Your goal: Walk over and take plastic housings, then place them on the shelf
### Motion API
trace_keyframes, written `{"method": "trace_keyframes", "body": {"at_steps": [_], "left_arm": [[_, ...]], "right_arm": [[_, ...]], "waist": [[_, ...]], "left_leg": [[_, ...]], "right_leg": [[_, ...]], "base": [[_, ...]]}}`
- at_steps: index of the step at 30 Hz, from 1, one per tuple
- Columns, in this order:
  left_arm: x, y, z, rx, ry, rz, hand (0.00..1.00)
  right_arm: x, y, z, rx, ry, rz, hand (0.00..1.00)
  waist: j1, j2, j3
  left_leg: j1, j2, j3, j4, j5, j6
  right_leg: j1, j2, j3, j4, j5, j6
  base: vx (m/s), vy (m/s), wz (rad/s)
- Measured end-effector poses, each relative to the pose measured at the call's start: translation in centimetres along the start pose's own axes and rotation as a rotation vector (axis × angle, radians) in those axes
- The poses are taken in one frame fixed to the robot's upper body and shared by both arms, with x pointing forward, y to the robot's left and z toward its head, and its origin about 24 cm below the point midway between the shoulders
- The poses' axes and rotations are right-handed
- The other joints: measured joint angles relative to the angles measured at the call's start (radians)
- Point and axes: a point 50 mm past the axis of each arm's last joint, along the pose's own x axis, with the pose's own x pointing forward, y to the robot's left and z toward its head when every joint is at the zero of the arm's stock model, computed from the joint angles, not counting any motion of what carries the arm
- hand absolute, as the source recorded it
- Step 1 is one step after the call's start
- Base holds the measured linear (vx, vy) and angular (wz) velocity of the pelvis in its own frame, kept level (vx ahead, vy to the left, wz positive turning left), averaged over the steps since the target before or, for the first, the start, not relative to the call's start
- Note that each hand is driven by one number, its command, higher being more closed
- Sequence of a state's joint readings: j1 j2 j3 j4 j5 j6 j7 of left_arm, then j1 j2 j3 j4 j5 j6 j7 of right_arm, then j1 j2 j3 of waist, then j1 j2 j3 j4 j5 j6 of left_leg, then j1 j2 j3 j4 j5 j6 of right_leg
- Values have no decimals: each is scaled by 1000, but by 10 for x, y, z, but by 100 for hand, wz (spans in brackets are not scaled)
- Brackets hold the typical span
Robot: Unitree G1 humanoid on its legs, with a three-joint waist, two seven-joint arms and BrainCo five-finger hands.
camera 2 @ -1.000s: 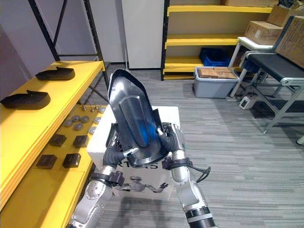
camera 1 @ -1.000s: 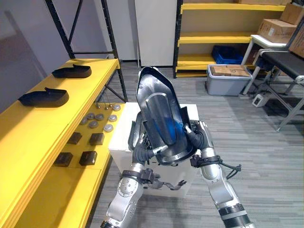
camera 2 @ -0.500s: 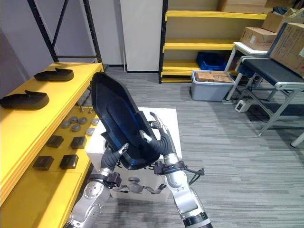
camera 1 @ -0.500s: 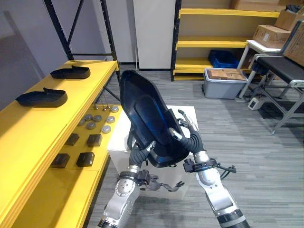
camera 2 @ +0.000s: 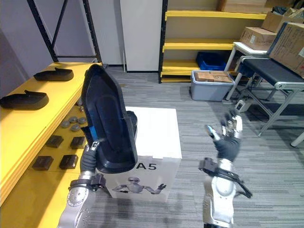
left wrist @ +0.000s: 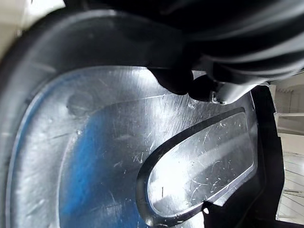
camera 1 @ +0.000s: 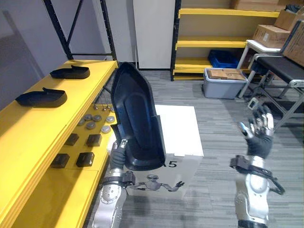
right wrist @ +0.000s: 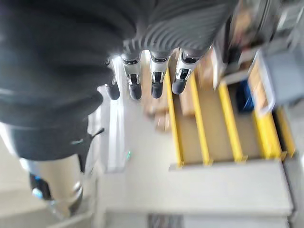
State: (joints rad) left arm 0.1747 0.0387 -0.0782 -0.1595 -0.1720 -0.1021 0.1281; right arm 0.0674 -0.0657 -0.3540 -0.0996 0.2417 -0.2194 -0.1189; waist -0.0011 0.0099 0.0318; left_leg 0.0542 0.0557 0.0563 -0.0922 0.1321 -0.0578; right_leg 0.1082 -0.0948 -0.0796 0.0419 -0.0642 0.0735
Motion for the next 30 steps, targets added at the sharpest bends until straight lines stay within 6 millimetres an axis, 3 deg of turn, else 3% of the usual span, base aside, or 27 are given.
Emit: {"method": "trace_keyframes", "body": {"at_steps": [3,6,10,14,19,22,23,25,26,28,29,30], "left_arm": [[-3,7,3,6,-12,26,100],[-11,17,2,3,-6,78,100],[-23,28,-3,14,27,115,100],[-33,33,-7,1,54,150,100],[-40,35,-7,-45,57,188,100],[-39,33,1,-71,17,193,100],[-36,30,7,-84,-11,188,100],[-27,23,14,-104,-58,165,100],[-25,22,16,-120,-72,172,100],[-23,24,15,-125,-71,181,100],[-23,22,13,-129,-62,175,100],[-23,21,10,-137,-51,174,100]], "right_arm": [[-19,-37,-39,-97,200,-111,0],[-57,-74,-80,-186,455,-216,0],[-105,-95,-113,-215,708,-257,0],[-143,-96,-133,-191,876,-262,0],[-182,-74,-154,-183,1072,-146,0],[-186,-60,-159,-179,1100,-78,0],[-183,-53,-161,-177,1097,-53,0],[-175,-47,-163,-174,1080,-40,0],[-162,-44,-163,-179,1054,-23,0],[-151,-41,-163,-189,1027,-5,0],[-150,-41,-163,-197,1026,3,0],[-145,-41,-163,-214,1018,21,0]], "waist": [[-14,0,0],[-22,0,0],[-26,0,0],[-18,-1,1],[-5,-13,26],[12,-25,38],[16,-30,48],[18,-41,69],[20,-32,83],[19,-22,102],[18,-21,104],[31,-30,105]], "left_leg": [[-7,0,-6,0,0,0],[-12,0,-8,0,-1,-1],[-17,4,-14,0,-3,-3],[-17,4,-15,0,-4,-3],[-20,-14,-78,0,-11,-7],[-57,-44,-135,6,-4,-5],[-110,-57,-144,37,-8,5],[-221,-44,19,134,-55,81],[-276,10,199,239,-91,110],[-277,72,393,317,-104,119],[-274,63,396,321,-107,125],[-281,20,364,320,-120,135]], "right_leg": [[-3,0,-8,0,0,0],[-4,0,-11,-2,0,1],[-4,0,-15,-6,-1,1],[-2,-2,-19,2,-3,4],[14,-23,-86,66,-47,14],[0,-54,-181,139,-93,20],[-5,-80,-264,166,-110,28],[-2,-128,-437,166,-110,29],[17,-139,-517,166,-110,29],[74,-148,-610,177,-121,47],[91,-162,-635,181,-125,52],[107,-182,-675,179,-125,52]], "base": [[0,0,7],[0,0,3],[4,-5,3],[5,-1,3],[-8,-7,35],[-18,-20,114],[-17,-12,219],[11,25,263],[68,49,189],[207,62,164],[229,121,150],[165,157,129]]}}
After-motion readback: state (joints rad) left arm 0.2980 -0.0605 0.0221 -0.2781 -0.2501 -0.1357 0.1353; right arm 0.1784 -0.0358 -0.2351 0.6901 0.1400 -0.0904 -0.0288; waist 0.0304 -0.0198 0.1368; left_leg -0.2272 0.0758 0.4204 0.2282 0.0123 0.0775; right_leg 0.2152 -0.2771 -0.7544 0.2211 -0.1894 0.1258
